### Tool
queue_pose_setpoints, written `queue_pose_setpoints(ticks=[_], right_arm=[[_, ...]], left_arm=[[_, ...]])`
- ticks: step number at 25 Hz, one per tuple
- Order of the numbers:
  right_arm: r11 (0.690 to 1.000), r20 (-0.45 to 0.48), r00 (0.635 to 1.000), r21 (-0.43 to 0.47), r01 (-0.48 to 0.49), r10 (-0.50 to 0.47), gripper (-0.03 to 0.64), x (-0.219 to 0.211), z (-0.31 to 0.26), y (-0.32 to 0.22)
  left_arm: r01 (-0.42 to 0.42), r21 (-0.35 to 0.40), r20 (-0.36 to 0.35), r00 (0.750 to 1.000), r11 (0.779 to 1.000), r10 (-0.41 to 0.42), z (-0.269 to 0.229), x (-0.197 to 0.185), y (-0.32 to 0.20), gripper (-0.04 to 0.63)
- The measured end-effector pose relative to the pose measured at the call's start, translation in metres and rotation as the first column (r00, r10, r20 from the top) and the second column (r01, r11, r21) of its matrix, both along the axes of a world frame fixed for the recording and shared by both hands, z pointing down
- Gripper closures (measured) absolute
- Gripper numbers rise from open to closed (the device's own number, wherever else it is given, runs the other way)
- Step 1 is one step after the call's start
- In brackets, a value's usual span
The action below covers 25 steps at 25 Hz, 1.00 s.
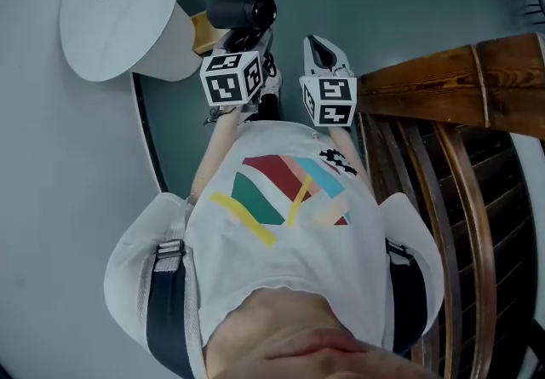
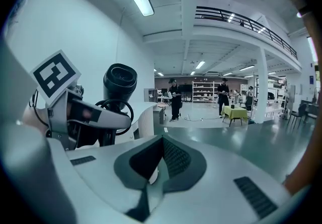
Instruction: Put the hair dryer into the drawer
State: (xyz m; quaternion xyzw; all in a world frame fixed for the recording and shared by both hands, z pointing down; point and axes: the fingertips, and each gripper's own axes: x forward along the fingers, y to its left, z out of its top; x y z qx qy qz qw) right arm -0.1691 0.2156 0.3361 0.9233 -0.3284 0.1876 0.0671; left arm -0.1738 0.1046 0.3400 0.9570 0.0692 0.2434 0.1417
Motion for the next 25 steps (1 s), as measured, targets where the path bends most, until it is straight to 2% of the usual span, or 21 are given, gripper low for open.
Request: queue_pose_setpoints(ticks=[4, 16, 22, 25], right_arm=[[1.000, -0.016, 1.000, -0.008, 0.016, -0.016, 0.607, 0.047, -0.006, -0.026], [0.995, 0.002, 0.996, -0.043, 0.091, -0.091, 0.607, 0.178, -0.001, -0.109], [0.993, 0.029, 0.995, -0.055, 0.101, -0.100, 0.607, 0.224, 0.012, -0.133], [0.994, 0.052, 0.995, -0.062, 0.093, -0.090, 0.607, 0.235, 0.020, -0.133]], left_arm=[[0.019, 0.010, -0.011, 1.000, 1.000, -0.018, -0.004, 0.040, -0.024, 0.367], [0.092, 0.013, 0.018, 0.996, 0.996, -0.092, 0.007, 0.158, -0.101, 0.367], [0.124, 0.025, 0.040, 0.991, 0.992, -0.125, 0.018, 0.208, -0.139, 0.367], [0.140, 0.042, 0.056, 0.988, 0.989, -0.142, 0.023, 0.220, -0.154, 0.367]])
